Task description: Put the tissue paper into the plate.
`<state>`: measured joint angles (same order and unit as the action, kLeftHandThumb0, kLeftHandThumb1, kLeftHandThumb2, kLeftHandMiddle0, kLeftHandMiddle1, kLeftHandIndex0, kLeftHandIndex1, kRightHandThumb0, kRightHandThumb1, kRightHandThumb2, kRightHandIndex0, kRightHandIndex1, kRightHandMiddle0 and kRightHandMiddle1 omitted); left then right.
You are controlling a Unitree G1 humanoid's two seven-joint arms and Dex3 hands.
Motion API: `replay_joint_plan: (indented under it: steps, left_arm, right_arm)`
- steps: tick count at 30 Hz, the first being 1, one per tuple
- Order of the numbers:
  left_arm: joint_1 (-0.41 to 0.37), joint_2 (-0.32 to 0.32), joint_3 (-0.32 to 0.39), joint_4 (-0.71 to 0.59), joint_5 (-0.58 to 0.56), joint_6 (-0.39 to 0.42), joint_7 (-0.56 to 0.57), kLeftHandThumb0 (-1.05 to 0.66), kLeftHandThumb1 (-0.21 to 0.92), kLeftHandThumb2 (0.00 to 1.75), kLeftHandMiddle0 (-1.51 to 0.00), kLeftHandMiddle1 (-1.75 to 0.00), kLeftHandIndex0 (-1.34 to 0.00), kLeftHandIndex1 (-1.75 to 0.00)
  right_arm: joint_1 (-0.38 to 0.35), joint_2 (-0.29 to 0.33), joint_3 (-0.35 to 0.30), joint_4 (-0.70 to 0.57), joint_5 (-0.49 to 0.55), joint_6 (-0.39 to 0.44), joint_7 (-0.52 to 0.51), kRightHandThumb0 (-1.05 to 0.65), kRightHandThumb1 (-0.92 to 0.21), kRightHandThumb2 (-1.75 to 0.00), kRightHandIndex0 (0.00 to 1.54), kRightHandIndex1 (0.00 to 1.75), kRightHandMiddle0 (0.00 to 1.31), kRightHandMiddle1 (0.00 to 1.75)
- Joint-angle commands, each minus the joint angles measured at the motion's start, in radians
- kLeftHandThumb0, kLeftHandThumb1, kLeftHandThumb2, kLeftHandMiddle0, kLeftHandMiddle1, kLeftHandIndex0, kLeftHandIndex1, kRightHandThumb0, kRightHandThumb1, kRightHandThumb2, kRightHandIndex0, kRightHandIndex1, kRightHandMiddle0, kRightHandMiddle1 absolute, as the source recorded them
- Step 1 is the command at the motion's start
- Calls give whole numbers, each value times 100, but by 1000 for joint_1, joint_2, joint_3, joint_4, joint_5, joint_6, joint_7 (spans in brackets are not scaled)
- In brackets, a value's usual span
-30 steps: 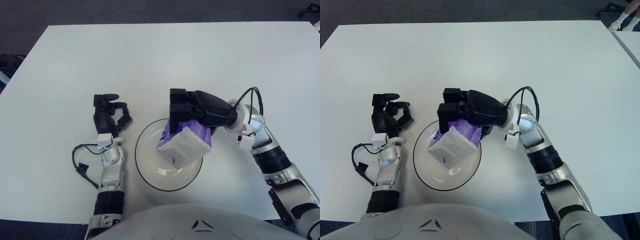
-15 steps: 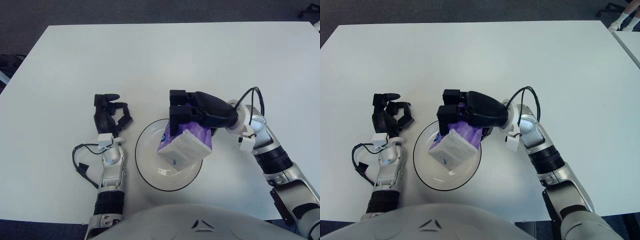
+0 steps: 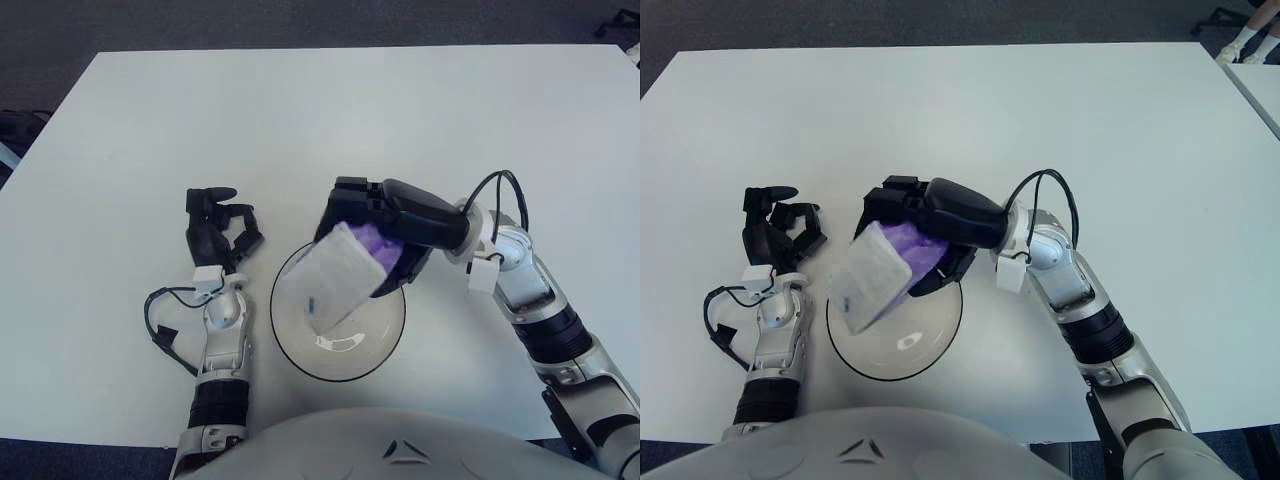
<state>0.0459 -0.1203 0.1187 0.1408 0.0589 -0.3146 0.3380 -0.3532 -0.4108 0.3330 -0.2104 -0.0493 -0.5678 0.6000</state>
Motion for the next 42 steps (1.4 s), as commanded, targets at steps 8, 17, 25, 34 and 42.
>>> replay_joint_plan:
  steps: [8,17,25,34,42]
  left_arm:
    - [56,-5,14,149,-19,33,-9,0,68,76,-51,-139,-25,-175]
    - [53,-8,16,150,-17,31,-5,0,73,69,-50,-137,-22,-175]
    - [63,-12,12,129,-3,39,9,0,74,69,-49,-138,-21,-175]
    - [88,-22,-7,67,31,68,31,0,71,73,-50,-141,-21,-175]
    - [94,-19,-11,51,29,78,22,0,67,78,-52,-139,-25,-175]
  right_arm:
    - [25,-2,-15,-24,87,65,29,-90,-92,-100,0,0,0,2]
    - [12,-22,-21,-24,65,55,60,-101,-92,-94,0,0,0,0]
    - [-13,-33,-32,0,31,27,70,-103,-92,-95,0,0,0,0]
    - [-37,-61,-46,0,58,28,107,-104,-92,-93,0,0,0,0]
    - [-28,-57,-73,-9,65,22,95,-104,-92,-94,0,0,0,0]
